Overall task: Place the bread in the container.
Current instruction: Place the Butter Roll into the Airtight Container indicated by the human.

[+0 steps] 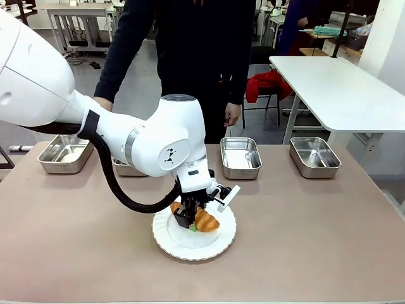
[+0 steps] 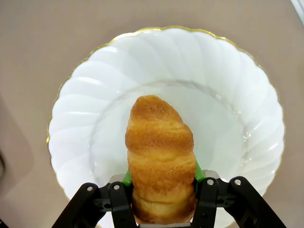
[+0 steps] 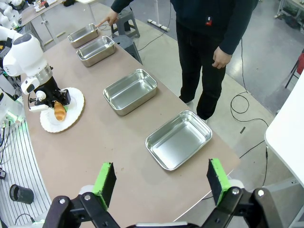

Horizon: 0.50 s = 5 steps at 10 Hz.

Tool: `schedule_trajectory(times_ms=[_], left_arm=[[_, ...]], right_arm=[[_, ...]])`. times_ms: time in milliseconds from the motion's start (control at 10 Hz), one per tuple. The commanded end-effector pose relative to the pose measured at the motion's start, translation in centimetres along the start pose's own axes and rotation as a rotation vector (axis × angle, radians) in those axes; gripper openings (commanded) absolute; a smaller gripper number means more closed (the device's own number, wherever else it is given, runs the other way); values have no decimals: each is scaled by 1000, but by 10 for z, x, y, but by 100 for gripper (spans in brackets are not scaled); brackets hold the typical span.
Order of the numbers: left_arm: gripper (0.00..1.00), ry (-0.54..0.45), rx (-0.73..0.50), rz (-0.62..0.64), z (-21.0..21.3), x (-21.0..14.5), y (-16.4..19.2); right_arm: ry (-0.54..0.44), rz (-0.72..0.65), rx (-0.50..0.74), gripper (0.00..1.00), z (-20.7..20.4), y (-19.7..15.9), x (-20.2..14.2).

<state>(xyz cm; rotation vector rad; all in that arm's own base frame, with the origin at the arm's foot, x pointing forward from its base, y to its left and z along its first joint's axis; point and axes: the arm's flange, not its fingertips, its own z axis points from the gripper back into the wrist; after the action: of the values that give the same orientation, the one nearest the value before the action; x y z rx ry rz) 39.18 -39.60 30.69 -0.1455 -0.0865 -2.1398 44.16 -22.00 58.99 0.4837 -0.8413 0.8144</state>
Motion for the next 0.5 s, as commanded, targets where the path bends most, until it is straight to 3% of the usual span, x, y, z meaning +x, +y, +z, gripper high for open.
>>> schedule_trajectory(times_ms=[0, 200, 400], left_arm=[[40, -12, 11, 11, -1, 0, 0], [41, -2, 1, 1, 0, 0, 1], [41, 68, 114, 152, 67, -17, -14]], right_arm=[[-10, 6, 1, 100, 0, 1, 2], [-10, 6, 1, 100, 0, 1, 2], [-10, 6, 1, 100, 0, 1, 2]])
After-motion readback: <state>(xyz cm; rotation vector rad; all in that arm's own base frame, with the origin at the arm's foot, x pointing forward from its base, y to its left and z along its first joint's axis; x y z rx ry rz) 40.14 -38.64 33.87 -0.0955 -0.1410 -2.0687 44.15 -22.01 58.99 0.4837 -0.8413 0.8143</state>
